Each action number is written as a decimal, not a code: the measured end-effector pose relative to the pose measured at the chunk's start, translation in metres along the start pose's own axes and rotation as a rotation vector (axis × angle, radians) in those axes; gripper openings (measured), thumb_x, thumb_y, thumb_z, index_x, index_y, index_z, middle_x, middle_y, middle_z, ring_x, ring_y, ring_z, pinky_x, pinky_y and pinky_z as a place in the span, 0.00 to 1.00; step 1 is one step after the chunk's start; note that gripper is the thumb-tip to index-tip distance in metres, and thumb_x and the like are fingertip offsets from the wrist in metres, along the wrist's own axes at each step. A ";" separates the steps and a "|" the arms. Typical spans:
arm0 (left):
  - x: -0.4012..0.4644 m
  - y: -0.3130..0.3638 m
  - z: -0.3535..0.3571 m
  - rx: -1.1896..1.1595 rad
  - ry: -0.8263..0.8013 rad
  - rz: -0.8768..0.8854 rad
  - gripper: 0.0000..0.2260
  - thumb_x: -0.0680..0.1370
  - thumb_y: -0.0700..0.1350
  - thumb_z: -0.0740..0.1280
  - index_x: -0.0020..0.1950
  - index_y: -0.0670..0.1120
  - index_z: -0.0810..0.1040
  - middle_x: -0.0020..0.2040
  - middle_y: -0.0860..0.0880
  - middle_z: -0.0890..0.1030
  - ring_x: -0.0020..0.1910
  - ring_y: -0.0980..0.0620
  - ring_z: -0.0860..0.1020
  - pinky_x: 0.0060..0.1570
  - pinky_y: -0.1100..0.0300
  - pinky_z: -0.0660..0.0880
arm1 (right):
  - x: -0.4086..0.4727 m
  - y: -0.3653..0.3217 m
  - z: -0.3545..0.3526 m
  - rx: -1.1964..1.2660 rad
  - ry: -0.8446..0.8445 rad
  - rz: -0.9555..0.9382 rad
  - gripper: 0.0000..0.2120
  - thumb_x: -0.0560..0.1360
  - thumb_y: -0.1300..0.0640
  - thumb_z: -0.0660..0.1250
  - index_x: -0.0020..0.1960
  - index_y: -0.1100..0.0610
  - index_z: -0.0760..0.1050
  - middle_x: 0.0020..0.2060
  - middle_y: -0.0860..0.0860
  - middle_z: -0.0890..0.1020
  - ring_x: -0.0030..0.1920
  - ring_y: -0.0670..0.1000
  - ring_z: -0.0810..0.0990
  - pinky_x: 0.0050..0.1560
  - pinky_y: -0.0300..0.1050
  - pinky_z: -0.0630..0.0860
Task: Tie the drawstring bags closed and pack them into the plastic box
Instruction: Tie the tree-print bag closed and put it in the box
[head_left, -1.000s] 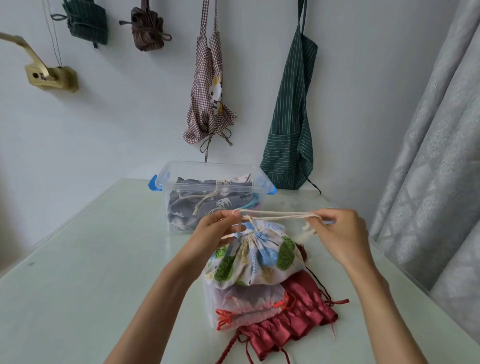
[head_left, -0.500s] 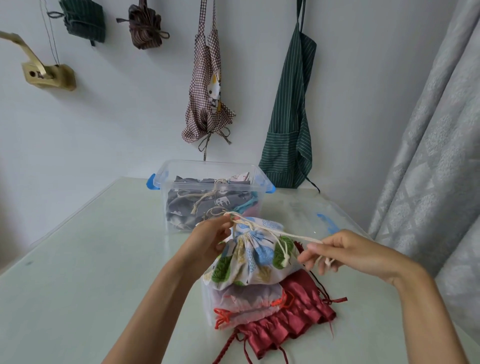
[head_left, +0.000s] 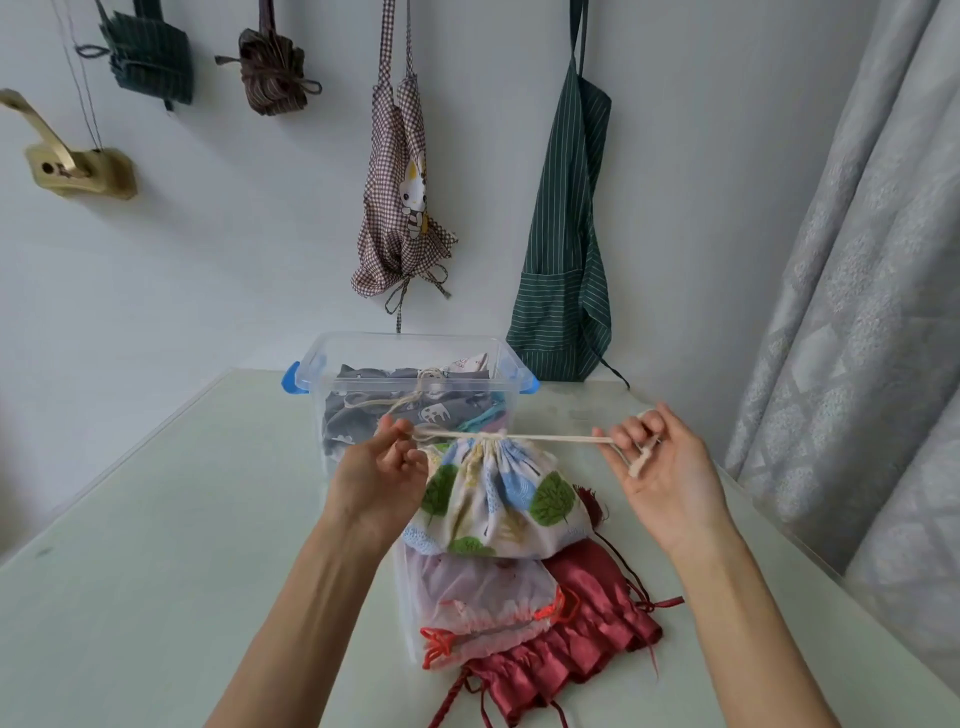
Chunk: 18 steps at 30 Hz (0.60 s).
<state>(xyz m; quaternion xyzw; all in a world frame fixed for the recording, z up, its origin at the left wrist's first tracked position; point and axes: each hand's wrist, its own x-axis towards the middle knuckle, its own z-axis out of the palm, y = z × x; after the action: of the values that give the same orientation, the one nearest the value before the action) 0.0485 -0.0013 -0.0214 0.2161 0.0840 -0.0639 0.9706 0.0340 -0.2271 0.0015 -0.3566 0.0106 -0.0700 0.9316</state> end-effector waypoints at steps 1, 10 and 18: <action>0.000 -0.001 0.001 0.021 0.025 0.045 0.12 0.80 0.35 0.56 0.58 0.49 0.69 0.37 0.51 0.72 0.31 0.58 0.65 0.32 0.66 0.66 | 0.001 -0.001 -0.005 -0.004 0.055 0.004 0.19 0.82 0.55 0.52 0.31 0.54 0.59 0.24 0.48 0.64 0.22 0.46 0.67 0.37 0.42 0.82; -0.011 0.006 -0.004 0.997 -0.022 0.231 0.11 0.75 0.40 0.67 0.36 0.51 0.70 0.37 0.52 0.81 0.32 0.58 0.72 0.38 0.63 0.68 | -0.004 -0.016 -0.030 -1.019 0.044 0.319 0.17 0.78 0.55 0.63 0.32 0.57 0.66 0.27 0.55 0.79 0.28 0.50 0.81 0.36 0.44 0.80; -0.018 -0.007 0.010 1.215 -0.248 0.221 0.04 0.79 0.41 0.63 0.47 0.45 0.68 0.42 0.51 0.85 0.34 0.60 0.77 0.32 0.70 0.70 | -0.015 -0.018 -0.007 -1.591 -0.160 -0.008 0.20 0.71 0.40 0.68 0.58 0.49 0.73 0.55 0.43 0.75 0.57 0.47 0.75 0.53 0.41 0.70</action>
<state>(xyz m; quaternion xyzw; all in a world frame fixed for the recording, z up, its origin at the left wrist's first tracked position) 0.0313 -0.0099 -0.0122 0.7274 -0.1031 -0.0243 0.6780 0.0165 -0.2424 0.0077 -0.9182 -0.0109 -0.0188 0.3955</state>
